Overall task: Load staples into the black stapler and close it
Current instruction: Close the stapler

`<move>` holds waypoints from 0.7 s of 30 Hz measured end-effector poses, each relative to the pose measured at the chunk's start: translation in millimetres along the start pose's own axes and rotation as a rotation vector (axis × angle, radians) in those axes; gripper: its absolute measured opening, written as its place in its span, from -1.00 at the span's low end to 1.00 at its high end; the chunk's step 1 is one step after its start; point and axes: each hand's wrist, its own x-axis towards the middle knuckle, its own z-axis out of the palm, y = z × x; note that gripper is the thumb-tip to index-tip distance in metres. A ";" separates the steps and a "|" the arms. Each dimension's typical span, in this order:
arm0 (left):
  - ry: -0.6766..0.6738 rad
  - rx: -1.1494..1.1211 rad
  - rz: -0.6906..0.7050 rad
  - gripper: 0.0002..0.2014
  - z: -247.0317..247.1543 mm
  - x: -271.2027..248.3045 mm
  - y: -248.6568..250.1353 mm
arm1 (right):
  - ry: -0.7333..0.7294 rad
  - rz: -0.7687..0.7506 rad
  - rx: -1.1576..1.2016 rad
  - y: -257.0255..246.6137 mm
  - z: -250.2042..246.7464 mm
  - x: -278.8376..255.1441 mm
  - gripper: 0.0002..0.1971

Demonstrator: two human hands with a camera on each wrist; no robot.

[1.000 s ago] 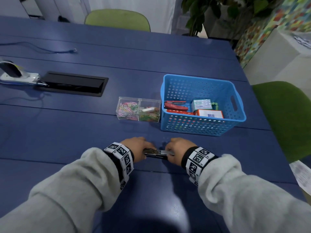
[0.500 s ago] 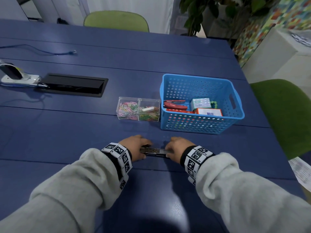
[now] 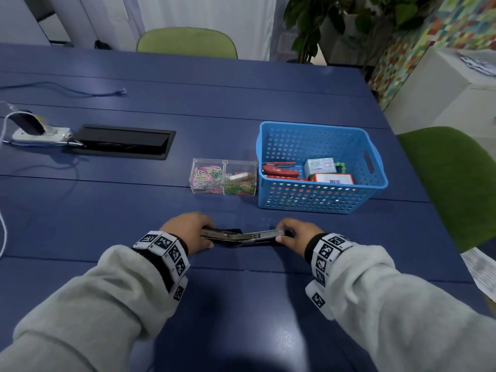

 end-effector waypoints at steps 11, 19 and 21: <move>0.134 -0.219 0.189 -0.58 -9.1 4.1 59.9 | 0.080 -0.047 0.264 -16.3 -7.9 -3.8 -0.80; 0.152 -0.258 0.251 -0.62 7.0 12.6 83.0 | 0.080 0.017 0.441 -26.0 -8.5 -5.9 -0.71; 0.141 -0.210 0.264 -0.61 8.9 14.2 85.0 | 0.068 0.041 0.507 -27.4 -8.7 -5.1 -0.72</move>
